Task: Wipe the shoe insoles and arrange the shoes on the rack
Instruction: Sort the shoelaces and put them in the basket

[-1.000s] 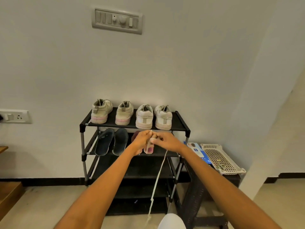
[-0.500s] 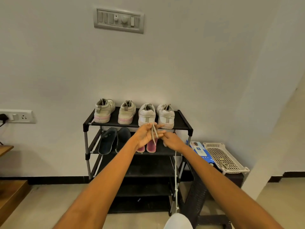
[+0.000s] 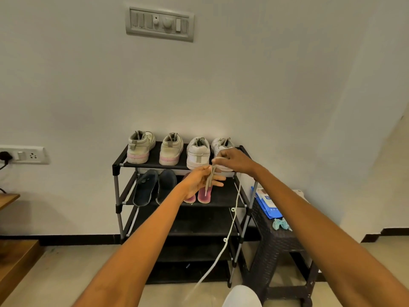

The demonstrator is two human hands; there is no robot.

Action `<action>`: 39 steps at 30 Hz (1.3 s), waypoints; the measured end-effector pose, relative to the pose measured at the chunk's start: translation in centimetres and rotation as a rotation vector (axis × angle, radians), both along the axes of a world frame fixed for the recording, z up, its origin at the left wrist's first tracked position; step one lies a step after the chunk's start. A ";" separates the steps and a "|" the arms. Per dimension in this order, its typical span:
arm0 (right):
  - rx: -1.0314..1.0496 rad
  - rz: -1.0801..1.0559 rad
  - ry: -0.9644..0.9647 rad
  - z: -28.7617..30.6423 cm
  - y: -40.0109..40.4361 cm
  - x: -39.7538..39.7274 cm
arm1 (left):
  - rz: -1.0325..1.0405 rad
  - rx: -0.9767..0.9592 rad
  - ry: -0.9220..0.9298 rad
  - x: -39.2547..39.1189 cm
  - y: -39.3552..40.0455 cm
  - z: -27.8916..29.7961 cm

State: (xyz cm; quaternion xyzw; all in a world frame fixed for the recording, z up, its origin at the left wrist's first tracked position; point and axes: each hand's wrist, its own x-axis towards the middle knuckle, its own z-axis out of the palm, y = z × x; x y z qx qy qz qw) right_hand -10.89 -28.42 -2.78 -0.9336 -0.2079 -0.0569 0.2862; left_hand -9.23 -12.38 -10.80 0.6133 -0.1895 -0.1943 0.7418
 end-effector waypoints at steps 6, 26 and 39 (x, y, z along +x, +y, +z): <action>0.175 -0.145 0.048 -3.8 0.7 0.0 | -0.077 -0.344 0.130 -0.4 0.1 2.1; -0.001 0.004 0.055 -1.9 -0.7 1.2 | 0.036 -0.040 0.016 -0.5 -0.1 -1.3; 0.181 -0.081 0.302 -9.1 0.3 -0.4 | 0.377 -0.594 0.190 1.4 -1.4 -1.4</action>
